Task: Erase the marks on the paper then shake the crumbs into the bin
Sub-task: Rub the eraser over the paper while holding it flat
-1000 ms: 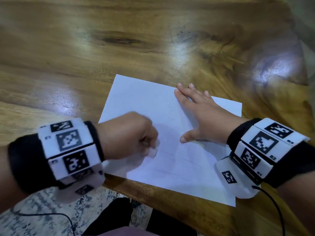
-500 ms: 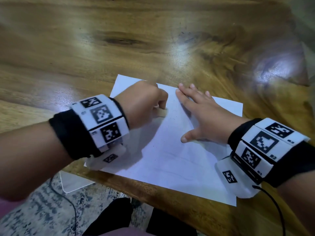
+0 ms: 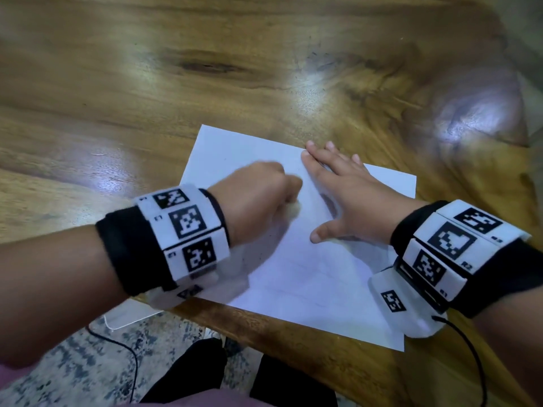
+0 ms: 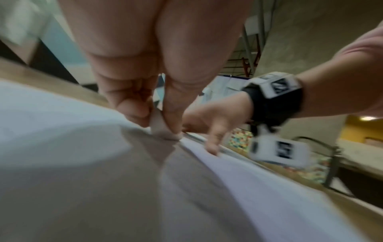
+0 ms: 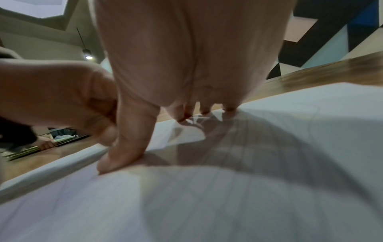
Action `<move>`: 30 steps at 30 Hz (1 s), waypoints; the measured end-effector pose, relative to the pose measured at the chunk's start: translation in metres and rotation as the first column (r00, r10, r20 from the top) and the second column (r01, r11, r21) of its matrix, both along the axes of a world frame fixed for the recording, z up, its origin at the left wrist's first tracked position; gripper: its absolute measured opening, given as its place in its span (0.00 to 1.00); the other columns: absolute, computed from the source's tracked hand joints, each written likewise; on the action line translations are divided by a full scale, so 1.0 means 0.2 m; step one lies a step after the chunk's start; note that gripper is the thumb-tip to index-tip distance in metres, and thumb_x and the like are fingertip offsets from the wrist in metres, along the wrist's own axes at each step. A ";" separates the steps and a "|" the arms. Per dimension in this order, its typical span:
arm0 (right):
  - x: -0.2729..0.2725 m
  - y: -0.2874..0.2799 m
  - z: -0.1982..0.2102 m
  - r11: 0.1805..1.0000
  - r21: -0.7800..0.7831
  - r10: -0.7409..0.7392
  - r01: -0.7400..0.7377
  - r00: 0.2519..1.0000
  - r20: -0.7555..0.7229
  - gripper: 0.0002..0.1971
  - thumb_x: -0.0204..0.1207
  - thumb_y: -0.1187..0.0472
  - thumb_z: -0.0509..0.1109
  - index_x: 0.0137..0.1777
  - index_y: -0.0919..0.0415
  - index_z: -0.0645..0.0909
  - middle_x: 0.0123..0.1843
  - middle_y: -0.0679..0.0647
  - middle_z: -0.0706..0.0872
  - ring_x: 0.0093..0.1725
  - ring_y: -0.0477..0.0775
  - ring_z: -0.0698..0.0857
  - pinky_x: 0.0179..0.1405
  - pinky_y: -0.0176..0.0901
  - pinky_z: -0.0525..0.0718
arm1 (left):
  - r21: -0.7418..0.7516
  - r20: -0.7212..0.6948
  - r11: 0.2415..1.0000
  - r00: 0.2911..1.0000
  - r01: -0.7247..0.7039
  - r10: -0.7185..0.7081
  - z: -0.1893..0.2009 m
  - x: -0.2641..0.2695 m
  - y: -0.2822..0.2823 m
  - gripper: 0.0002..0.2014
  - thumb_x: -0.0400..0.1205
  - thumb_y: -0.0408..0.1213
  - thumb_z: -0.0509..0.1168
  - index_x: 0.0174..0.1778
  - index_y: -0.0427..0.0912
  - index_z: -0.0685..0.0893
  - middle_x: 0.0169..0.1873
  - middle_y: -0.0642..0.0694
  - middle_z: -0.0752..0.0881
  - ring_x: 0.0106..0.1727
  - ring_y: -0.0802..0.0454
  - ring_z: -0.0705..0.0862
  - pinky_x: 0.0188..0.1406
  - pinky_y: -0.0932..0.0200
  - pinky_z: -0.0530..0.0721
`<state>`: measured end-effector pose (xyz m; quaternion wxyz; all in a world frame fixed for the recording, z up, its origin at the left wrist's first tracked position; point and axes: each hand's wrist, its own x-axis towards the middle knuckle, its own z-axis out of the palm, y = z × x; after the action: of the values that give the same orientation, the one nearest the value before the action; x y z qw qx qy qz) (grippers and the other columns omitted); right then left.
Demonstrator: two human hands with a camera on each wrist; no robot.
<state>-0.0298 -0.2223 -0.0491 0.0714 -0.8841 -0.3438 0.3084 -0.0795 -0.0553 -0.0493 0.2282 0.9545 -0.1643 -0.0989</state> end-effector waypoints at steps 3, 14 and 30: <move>0.00 0.00 0.00 1.000 -0.009 0.006 -0.006 1.000 0.007 0.61 0.63 0.42 0.77 0.82 0.54 0.34 0.83 0.46 0.30 0.82 0.49 0.31 0.77 0.45 0.31 | -0.037 -0.189 0.980 0.962 0.195 -0.198 0.01 -0.09 -0.03 0.07 0.76 0.39 0.65 0.33 0.43 0.79 0.29 0.52 0.72 0.28 0.56 0.71 0.28 0.62 0.65; 0.00 -0.01 -0.01 1.000 0.004 0.004 -0.004 1.000 0.008 0.60 0.63 0.42 0.77 0.82 0.54 0.34 0.83 0.46 0.31 0.81 0.49 0.31 0.76 0.43 0.31 | -0.032 -0.243 0.971 0.940 0.238 -0.238 0.02 -0.06 -0.01 0.06 0.75 0.39 0.64 0.35 0.41 0.82 0.33 0.50 0.77 0.34 0.52 0.74 0.32 0.62 0.68; 0.00 0.00 0.00 1.000 -0.009 0.003 -0.003 1.000 -0.001 0.61 0.63 0.42 0.77 0.81 0.53 0.34 0.83 0.45 0.30 0.81 0.48 0.30 0.76 0.43 0.30 | -0.047 -0.119 0.979 0.971 0.200 -0.205 0.00 -0.05 0.06 0.09 0.75 0.43 0.66 0.33 0.42 0.84 0.33 0.49 0.77 0.32 0.50 0.76 0.35 0.60 0.74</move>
<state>-0.0301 -0.2225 -0.0486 0.0673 -0.8839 -0.3436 0.3102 -0.0888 -0.0434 -0.0496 0.2431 0.9207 -0.2481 -0.1778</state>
